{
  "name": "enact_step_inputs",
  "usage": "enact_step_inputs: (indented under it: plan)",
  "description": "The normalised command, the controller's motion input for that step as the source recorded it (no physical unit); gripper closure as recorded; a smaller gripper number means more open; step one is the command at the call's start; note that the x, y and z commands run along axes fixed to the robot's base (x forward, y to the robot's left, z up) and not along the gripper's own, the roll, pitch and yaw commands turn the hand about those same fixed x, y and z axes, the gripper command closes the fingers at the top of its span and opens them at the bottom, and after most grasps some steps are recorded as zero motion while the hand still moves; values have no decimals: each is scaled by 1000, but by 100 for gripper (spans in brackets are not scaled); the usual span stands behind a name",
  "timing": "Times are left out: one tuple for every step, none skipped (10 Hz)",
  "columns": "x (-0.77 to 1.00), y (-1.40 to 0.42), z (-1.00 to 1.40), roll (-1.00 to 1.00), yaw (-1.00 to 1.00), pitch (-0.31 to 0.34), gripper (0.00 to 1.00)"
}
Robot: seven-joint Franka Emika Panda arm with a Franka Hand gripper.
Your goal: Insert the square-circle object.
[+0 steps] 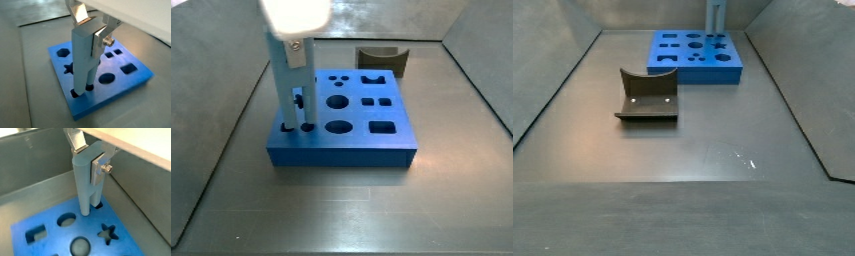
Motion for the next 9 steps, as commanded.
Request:
enact_step_inputs:
  plan:
    - [-26, -126, -217, -63, -857, 0, 100]
    - [0, 0, -151, 0, -571, 0, 100]
    - [0, 37, -120, 0, -274, 0, 100]
    - [0, 83, -86, 60, -143, 0, 100]
    - [0, 143, -100, 13, -129, 0, 100]
    - [-103, 86, -134, 0, -91, -10, 100]
    - [-86, 46, -140, 0, -283, -1, 100]
    - [-63, 9, -157, -6, -429, 0, 100]
    - [-134, 0, -206, -100, -354, -11, 100]
